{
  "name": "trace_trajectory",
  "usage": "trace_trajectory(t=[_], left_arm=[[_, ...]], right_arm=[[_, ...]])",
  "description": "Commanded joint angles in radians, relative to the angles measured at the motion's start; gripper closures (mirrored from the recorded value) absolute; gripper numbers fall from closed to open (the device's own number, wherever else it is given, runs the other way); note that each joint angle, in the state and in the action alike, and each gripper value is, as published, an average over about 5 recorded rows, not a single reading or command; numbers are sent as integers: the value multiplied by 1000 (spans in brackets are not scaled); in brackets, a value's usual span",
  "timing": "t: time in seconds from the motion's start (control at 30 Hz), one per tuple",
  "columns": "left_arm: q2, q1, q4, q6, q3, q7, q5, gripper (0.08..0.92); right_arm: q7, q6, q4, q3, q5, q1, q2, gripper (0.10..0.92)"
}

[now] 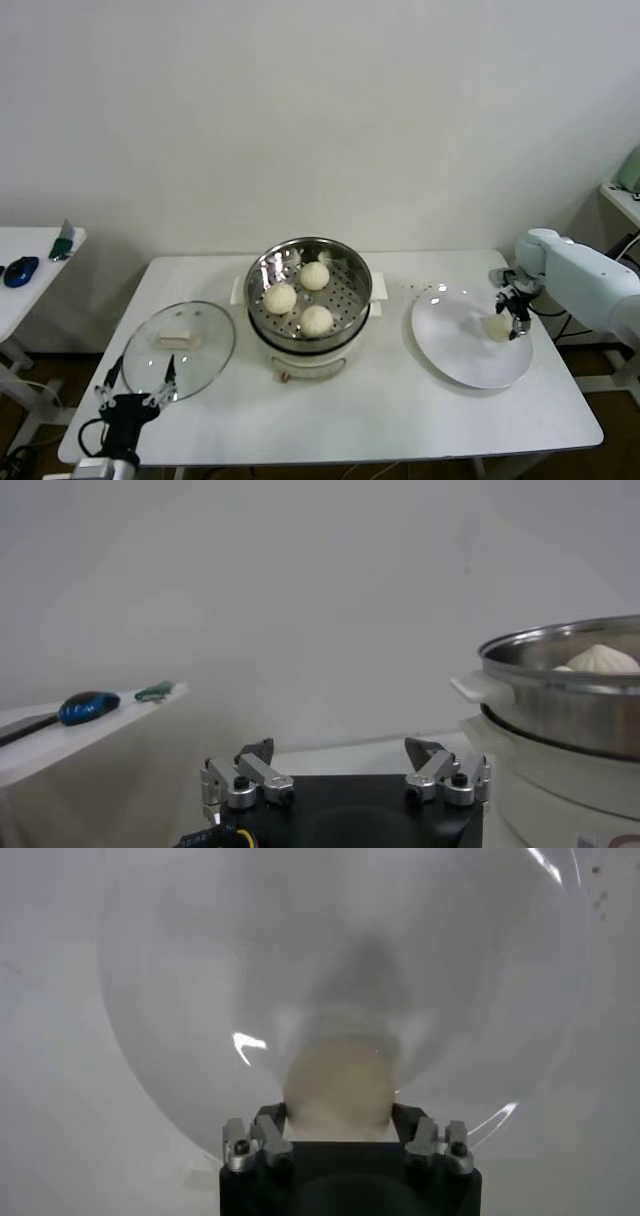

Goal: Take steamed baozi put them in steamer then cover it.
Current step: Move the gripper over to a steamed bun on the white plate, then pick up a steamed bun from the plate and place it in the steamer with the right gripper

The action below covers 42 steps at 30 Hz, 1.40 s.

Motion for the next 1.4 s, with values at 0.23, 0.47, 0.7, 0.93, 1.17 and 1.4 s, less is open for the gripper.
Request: trace_trajectory(t=[0.23,0.47,0.7,0.93,1.17,1.4], left_arm=[[2,4,0,-3,-5,0,0,177],[6,7,2,-9,-4,2,-4,177],[15,3,13,-21,6,6,-18,177],[24,0,-3,-23,24,8,-17,177],[43,-10,6,-29,42,10,-8,177],[58,-29,5,-23,46,12,-16,177]], right_arm=[[-5,-22,21,-1,68,25,-11,369],[-14,-111,150,-58,196,166,-49,380],[-10,-227,269,-233,476,464,-9,373],[22,-313,395,-417,753,680,80,372],[91,-391,555,-475,922,752,183,372],[140,-426,611,-506,984,735,301,372]])
